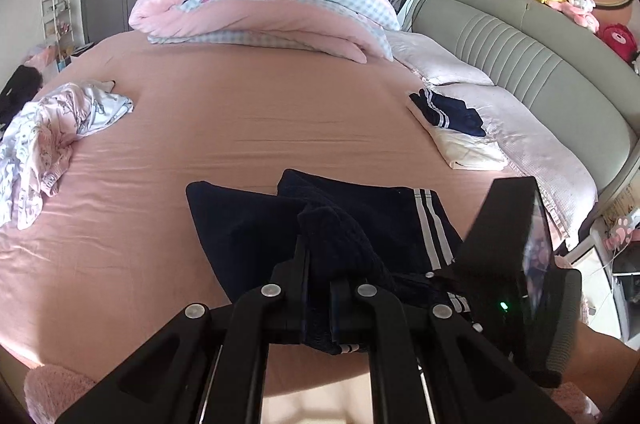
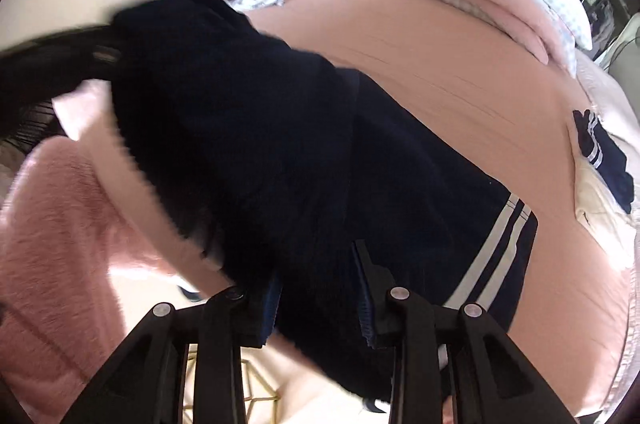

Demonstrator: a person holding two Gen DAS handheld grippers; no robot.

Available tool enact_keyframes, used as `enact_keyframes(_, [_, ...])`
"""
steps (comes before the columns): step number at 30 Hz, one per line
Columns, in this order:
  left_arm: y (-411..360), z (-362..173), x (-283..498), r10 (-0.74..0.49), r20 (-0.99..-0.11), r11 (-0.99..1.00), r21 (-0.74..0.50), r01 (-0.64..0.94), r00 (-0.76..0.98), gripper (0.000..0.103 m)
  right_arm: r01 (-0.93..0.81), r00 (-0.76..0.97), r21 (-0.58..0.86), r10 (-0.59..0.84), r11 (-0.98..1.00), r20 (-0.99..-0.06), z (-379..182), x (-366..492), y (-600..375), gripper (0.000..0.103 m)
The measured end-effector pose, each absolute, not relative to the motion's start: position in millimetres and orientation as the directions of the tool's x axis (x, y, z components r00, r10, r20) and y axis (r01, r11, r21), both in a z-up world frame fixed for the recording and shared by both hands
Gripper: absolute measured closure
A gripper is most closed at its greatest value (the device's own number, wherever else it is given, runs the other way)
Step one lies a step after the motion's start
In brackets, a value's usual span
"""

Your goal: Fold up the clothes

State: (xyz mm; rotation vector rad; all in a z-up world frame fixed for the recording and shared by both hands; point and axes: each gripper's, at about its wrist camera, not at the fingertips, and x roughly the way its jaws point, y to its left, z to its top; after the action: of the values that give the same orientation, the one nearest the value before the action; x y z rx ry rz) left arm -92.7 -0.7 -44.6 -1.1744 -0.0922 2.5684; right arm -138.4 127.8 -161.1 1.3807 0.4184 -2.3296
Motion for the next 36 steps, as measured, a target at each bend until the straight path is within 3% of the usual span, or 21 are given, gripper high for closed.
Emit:
enact_keyframes(6, [5.4, -85.6, -95.7, 0.272, -0.794, -0.961, -0.193, -0.198, -0.544, 0.095, 0.353, -0.536, -0.015, -0.189, -0.935, -0.823, -119.8, -151.4, 159.6, 0.098])
enact_keyframes(9, [26.4, -101.3, -99.4, 0.315, -0.794, -0.948, -0.236, -0.215, -0.52, 0.086, 0.291, -0.597, 0.026, -0.203, -0.956, -0.776, -85.6, -153.0, 181.0, 0.098])
enact_keyframes(11, [47.5, -109.2, -100.2, 0.239, -0.809, -0.966, -0.144, -0.214, -0.538, 0.077, 0.244, -0.643, 0.027, -0.182, -0.969, -0.744, -66.7, -149.9, 191.2, 0.098])
enact_keyframes(12, [55.8, -113.2, -99.4, 0.191, -0.815, -0.973, -0.084, -0.215, -0.547, 0.077, 0.221, -0.671, 0.002, -0.153, -0.975, -0.725, -59.2, -145.5, 193.1, 0.098])
enact_keyframes(18, [42.8, -134.6, -98.8, 0.069, -0.829, -0.996, -0.024, -0.087, -0.555, 0.075, 0.155, -0.732, 0.017, -0.126, -0.988, -0.669, -29.8, -127.4, 216.9, 0.098])
enact_keyframes(21, [22.7, -137.7, -100.4, 0.088, -0.838, -0.996, -0.084, -0.031, -0.538, 0.081, 0.12, -0.723, 0.049, -0.121, -0.992, -0.68, -28.5, -125.8, 235.6, 0.098])
enact_keyframes(22, [15.2, -130.2, -99.1, 0.114, -0.826, -0.992, -0.126, -0.016, -0.553, 0.095, 0.111, -0.713, 0.028, -0.099, -0.993, -0.694, -30.4, -123.4, 236.5, 0.098])
enact_keyframes(27, [-9.1, -45.0, -94.4, 0.172, -0.7, -0.978, -0.207, -0.034, -0.694, 0.096, 0.115, -0.607, -0.147, 0.048, -0.982, -0.793, -79.3, -109.3, 237.8, 0.096])
enact_keyframes(31, [-12.9, 26.1, -73.8, 0.138, -0.576, -0.988, -0.139, -0.07, -0.806, 0.096, 0.15, -0.588, -0.084, -0.02, -0.985, -0.808, -77.0, -87.7, 247.3, 0.096])
enact_keyframes(33, [-15.0, 49.2, -63.7, 0.161, -0.535, -0.984, -0.154, -0.092, -0.829, 0.096, 0.155, -0.632, -0.076, -0.04, -0.985, -0.774, -51.3, -82.7, 249.2, 0.094])
enact_keyframes(36, [-22.2, 66.4, -59.7, 0.187, -0.503, -0.978, -0.179, -0.11, -0.844, 0.096, 0.153, -0.703, -0.063, -0.063, -0.986, -0.708, -7.9, -77.3, 254.6, 0.08])
